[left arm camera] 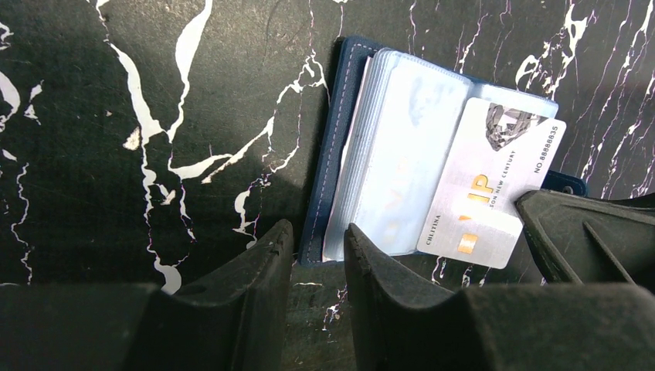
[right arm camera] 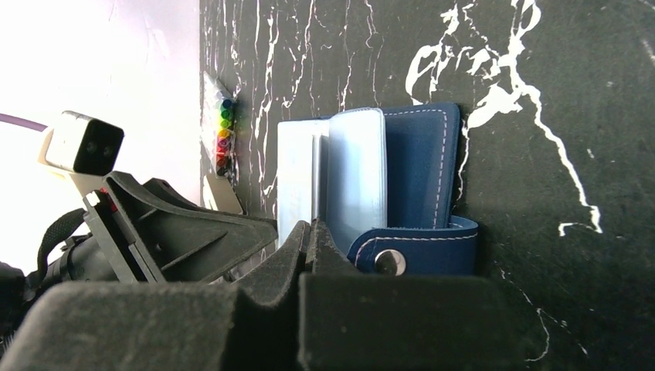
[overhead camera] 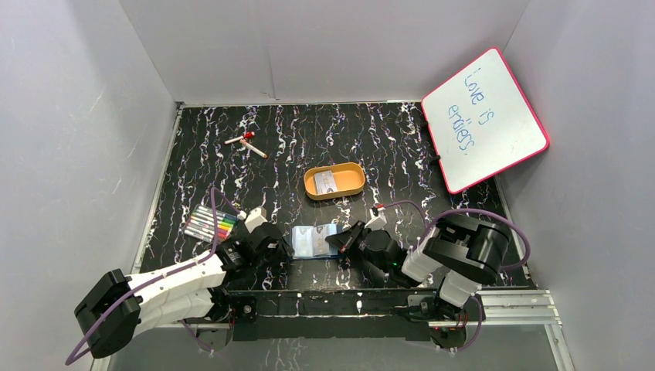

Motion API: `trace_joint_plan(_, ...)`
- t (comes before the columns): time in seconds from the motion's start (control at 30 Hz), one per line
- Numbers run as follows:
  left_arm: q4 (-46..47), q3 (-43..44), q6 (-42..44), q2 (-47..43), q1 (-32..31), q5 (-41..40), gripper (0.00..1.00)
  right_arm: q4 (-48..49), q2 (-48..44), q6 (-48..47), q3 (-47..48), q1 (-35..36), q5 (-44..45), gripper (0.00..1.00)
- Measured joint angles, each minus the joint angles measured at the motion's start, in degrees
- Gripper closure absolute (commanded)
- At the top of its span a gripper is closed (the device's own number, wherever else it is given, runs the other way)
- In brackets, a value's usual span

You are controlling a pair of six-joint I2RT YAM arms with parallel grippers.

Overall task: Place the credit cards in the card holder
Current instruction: Insert the credit card into the card holder.

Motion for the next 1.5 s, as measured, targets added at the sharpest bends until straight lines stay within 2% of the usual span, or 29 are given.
trace_joint_plan(0.7, 0.72, -0.13, 0.15, 0.22, 0.00, 0.22, 0.71, 2.32, 3.52, 1.14, 1.18, 0.15, -1.31, 1.00)
trace_joint_plan(1.17, 1.27, -0.13, 0.39, 0.57, 0.09, 0.20, 0.71, 7.78, 7.78, 2.27, 1.88, 0.09, -1.64, 1.00)
trace_joint_plan(1.5, 1.42, -0.17, 0.37, 0.57, 0.09, 0.20, 0.71, 6.19, 6.80, 3.52, 1.75, 0.22, -0.66, 1.00)
